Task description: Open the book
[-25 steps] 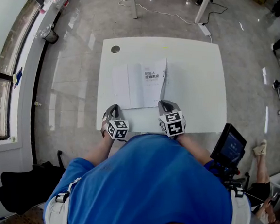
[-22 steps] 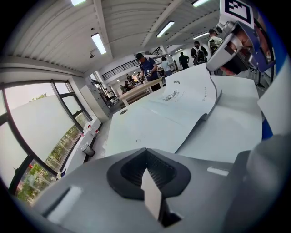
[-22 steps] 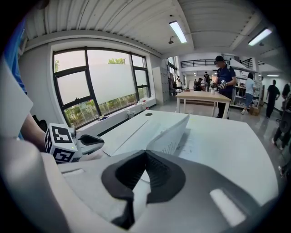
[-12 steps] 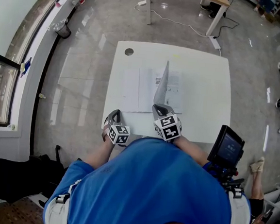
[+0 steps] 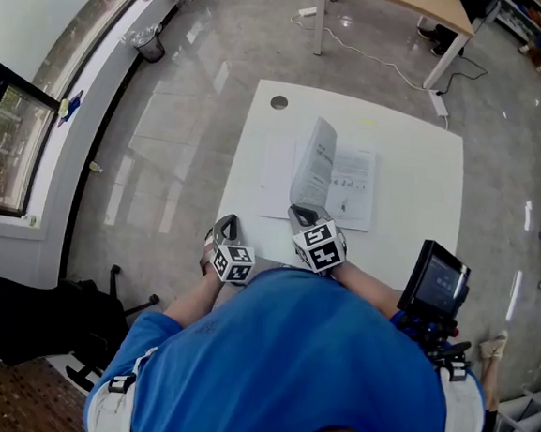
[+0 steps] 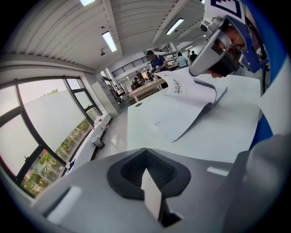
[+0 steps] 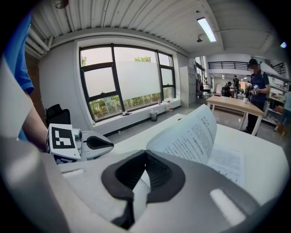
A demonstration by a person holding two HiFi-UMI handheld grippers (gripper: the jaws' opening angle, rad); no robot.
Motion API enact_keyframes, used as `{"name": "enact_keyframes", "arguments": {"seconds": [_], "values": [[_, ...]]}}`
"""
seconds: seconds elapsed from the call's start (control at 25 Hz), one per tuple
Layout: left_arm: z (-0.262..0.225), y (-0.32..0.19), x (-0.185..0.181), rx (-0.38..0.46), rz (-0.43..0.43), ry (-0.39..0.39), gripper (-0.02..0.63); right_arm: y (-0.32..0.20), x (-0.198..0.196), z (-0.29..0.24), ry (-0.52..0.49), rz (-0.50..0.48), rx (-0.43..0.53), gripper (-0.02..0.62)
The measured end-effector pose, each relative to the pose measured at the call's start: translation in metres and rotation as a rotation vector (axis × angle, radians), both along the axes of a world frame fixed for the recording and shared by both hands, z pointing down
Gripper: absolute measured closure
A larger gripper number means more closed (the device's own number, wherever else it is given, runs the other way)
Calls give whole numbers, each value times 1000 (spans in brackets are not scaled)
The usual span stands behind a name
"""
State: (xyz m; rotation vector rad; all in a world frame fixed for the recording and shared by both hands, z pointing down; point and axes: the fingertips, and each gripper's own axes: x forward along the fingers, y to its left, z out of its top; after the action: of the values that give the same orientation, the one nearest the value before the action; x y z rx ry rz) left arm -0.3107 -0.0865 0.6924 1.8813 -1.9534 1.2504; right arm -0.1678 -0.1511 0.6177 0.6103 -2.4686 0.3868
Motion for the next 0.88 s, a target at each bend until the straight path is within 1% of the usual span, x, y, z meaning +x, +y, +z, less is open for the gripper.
{"name": "enact_keyframes", "arguments": {"seconds": [0.16, 0.32, 0.4, 0.64, 0.88], "values": [[2, 13, -17, -3, -32, -2, 598, 11, -21, 14, 16, -41, -30, 592], [15, 18, -45, -8, -54, -4, 598, 11, -50, 40, 36, -66, -31, 592], [16, 22, -52, -13, -61, -6, 598, 15, -59, 44, 46, -81, -49, 592], [6, 34, -59, -23, -77, -11, 598, 24, -70, 55, 97, -122, -70, 592], [-1, 47, -63, -31, -94, -21, 598, 32, -70, 68, 154, -138, -99, 592]]}}
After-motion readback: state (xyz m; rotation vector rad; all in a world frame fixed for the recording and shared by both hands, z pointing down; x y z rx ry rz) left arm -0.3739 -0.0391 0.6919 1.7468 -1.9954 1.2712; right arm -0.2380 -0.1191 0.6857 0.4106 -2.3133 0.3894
